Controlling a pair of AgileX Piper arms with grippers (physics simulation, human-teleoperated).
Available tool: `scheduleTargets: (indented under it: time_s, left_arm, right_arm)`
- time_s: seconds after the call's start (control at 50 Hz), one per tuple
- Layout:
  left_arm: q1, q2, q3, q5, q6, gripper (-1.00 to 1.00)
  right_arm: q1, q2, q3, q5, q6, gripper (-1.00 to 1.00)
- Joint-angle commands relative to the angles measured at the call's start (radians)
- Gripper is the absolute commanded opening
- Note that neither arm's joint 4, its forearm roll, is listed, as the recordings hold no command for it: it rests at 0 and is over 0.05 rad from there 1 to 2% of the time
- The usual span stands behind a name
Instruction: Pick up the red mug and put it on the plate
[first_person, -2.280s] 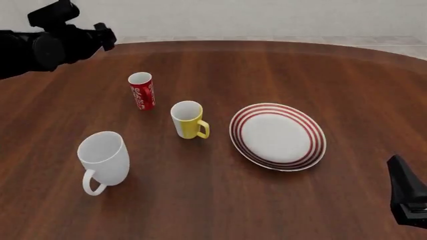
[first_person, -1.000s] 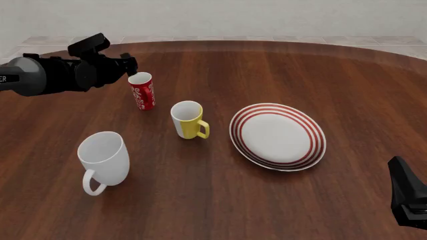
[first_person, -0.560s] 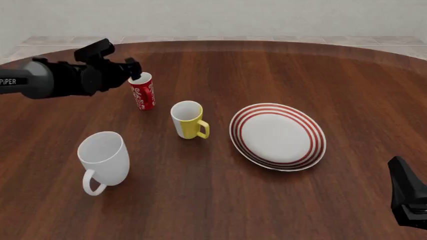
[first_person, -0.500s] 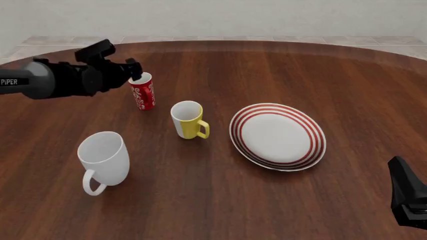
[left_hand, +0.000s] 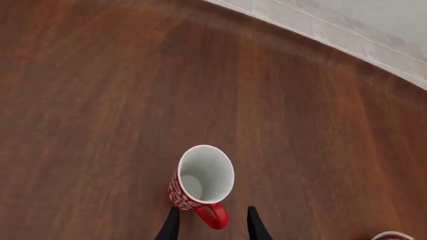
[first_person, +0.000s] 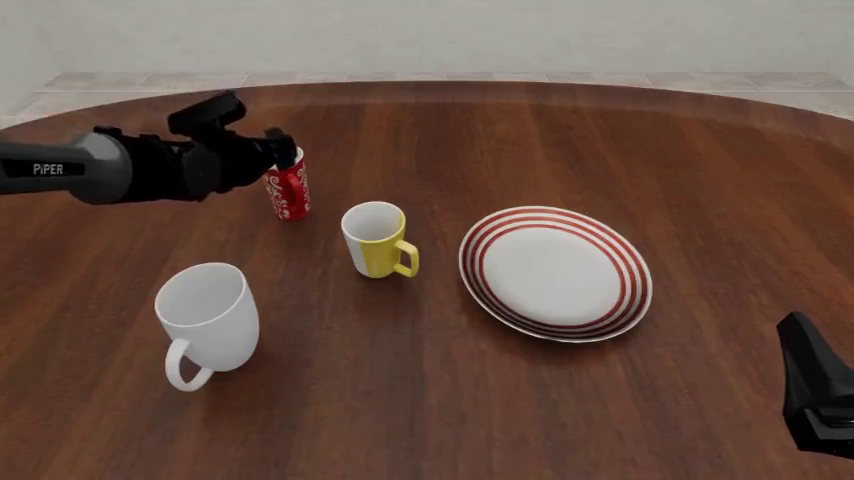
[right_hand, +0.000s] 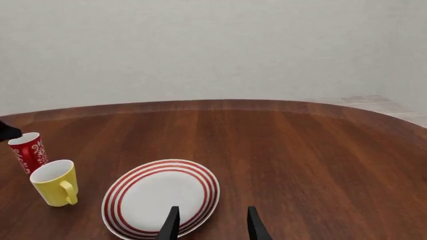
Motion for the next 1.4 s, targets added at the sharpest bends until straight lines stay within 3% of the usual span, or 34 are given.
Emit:
scheduleTargets:
  time_s: [0.02, 1.08, 1.4]
  left_arm:
    - [-0.009, 0.015, 0.003, -0.005, -0.004, 1.00]
    - [-0.027, 0.043, 0.006, -0.009, -0.023, 1.00]
    - [-0.026, 0.076, -0.033, 0.010, -0.028, 1.00]
  right_arm:
    - [-0.002, -0.003, 0.000, 0.002, 0.002, 1.00]
    - [-0.006, -0.005, 0.000, -0.001, 0.001, 1.00]
    - [0.001, -0.004, 0.000, 0.003, -0.001, 1.00]
